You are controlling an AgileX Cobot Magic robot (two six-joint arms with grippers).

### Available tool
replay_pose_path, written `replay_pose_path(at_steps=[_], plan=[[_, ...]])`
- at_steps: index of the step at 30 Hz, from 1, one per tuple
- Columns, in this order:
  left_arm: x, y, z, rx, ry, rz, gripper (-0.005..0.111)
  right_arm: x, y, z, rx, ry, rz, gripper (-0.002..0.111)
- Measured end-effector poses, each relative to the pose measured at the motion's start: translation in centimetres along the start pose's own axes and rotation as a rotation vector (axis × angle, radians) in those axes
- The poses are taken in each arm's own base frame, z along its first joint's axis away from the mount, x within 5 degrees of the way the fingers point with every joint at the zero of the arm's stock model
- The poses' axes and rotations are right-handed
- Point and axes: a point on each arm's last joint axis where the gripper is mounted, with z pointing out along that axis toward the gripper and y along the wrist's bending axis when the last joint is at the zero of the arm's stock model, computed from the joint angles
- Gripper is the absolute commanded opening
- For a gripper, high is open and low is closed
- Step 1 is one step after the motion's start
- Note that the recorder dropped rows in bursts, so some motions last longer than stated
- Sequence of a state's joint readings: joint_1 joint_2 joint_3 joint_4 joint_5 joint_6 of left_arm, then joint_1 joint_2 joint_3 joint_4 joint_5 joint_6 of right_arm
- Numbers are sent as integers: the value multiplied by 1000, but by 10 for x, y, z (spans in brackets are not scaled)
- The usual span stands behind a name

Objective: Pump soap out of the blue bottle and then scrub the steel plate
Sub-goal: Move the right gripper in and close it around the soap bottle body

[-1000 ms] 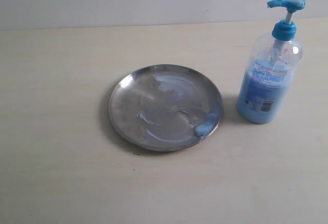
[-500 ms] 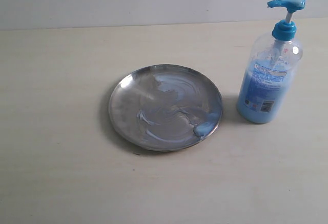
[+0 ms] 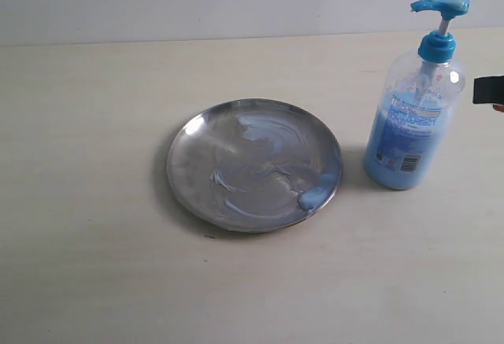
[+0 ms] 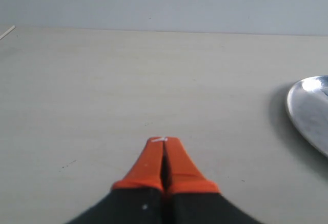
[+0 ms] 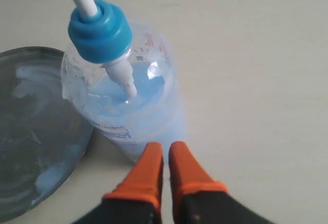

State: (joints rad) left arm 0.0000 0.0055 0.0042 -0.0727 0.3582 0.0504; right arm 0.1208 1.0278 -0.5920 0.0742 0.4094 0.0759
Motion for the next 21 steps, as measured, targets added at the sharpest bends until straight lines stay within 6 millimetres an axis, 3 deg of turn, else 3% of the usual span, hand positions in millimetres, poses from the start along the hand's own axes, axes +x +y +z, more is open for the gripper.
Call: replay_pose_path(at_steps=[8,12,15,21], plan=[[0,0,0,0,0,2,0,3,1,12,-16,55,-40,73],[0,0,0,0,0,2,0,4,4,13,-47,61,-92,91],[0,0,0,0,0,2,0,4,7,16,-86,68,-130,97],[0,0,0,0,0,2,0,7,9,29,-117,112,-131,98]])
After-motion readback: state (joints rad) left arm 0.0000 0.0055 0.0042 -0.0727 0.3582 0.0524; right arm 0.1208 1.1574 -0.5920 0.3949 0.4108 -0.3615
